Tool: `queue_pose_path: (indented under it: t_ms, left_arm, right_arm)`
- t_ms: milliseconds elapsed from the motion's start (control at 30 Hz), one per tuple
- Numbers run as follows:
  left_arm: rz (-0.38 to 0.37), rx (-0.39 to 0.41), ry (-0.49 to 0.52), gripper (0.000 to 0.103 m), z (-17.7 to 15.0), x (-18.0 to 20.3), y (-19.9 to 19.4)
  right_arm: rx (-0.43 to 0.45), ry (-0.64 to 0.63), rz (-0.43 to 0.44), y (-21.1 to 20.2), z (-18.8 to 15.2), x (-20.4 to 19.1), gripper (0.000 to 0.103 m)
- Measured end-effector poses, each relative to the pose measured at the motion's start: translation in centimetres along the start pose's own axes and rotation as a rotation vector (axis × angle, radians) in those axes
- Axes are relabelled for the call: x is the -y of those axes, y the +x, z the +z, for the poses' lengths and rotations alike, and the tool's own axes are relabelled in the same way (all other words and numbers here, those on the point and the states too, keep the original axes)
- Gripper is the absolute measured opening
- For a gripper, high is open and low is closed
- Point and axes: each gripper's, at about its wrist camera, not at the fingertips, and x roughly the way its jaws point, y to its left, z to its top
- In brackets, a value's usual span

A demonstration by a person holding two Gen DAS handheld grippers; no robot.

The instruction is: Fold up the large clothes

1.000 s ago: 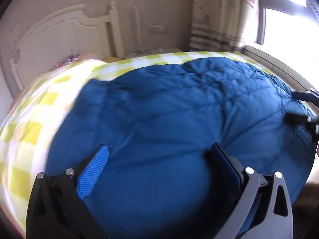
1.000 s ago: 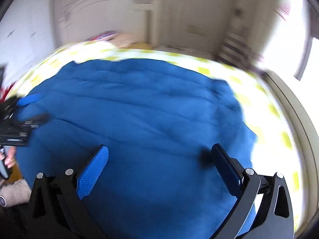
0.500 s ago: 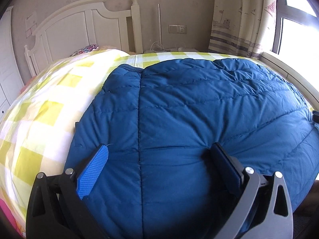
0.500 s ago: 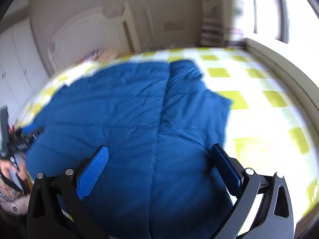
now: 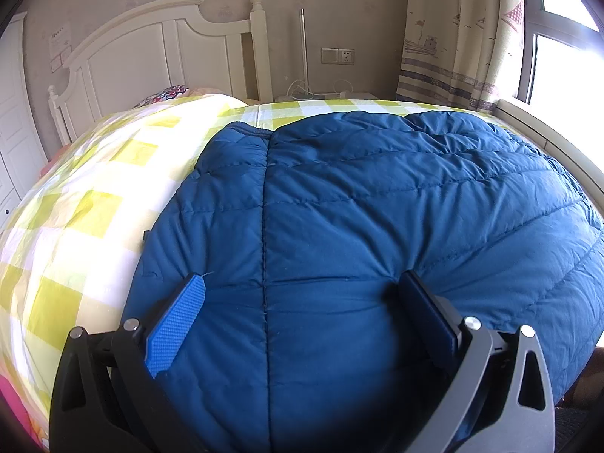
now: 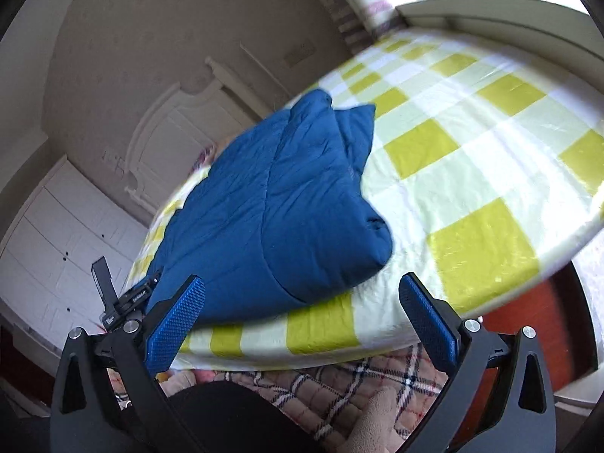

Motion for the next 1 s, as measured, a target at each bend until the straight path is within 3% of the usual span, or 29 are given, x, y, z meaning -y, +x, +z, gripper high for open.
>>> queue_pose_path:
  t_ms: [67,200,367,567,700,800,933,1000]
  left_arm:
    - [0.000,0.000,-0.001,0.101,0.0,0.0,0.0]
    - [-0.005,-0.004,-0.001,0.101,0.0,0.0,0.0]
    - [-0.019,-0.011,-0.001,0.101,0.0,0.0,0.2]
    - [-0.027,-0.022,-0.014,0.101,0.0,-0.1,0.3]
    - [-0.038,-0.023,-0.015,0.101,-0.1,0.0,0.3]
    - [-0.044,-0.023,-0.018,0.101,0.0,-0.2,0.4]
    - [-0.045,-0.021,-0.019,0.101,0.0,-0.2,0.4]
    - [-0.046,-0.020,-0.019,0.101,0.0,-0.3,0.4]
  right_arm:
    - [-0.042,-0.050,-0.059,1.2,0.0,-1.0,0.099]
    - [-0.096,-0.083,-0.055,3.3,0.3,-2.8,0.099]
    - [-0.176,-0.113,-0.131,7.1,2.0,-5.5,0.099]
    - [-0.234,-0.005,-0.098,10.1,4.6,-5.5,0.099]
    - [-0.316,-0.081,-0.114,9.9,3.5,-6.5,0.099]
    - [-0.299,-0.062,-0.081,8.9,2.8,-5.8,0.099]
    - [-0.167,0.152,0.017,9.1,4.7,-3.4,0.099]
    - [-0.114,0.150,0.037,10.1,5.4,-3.3,0.099]
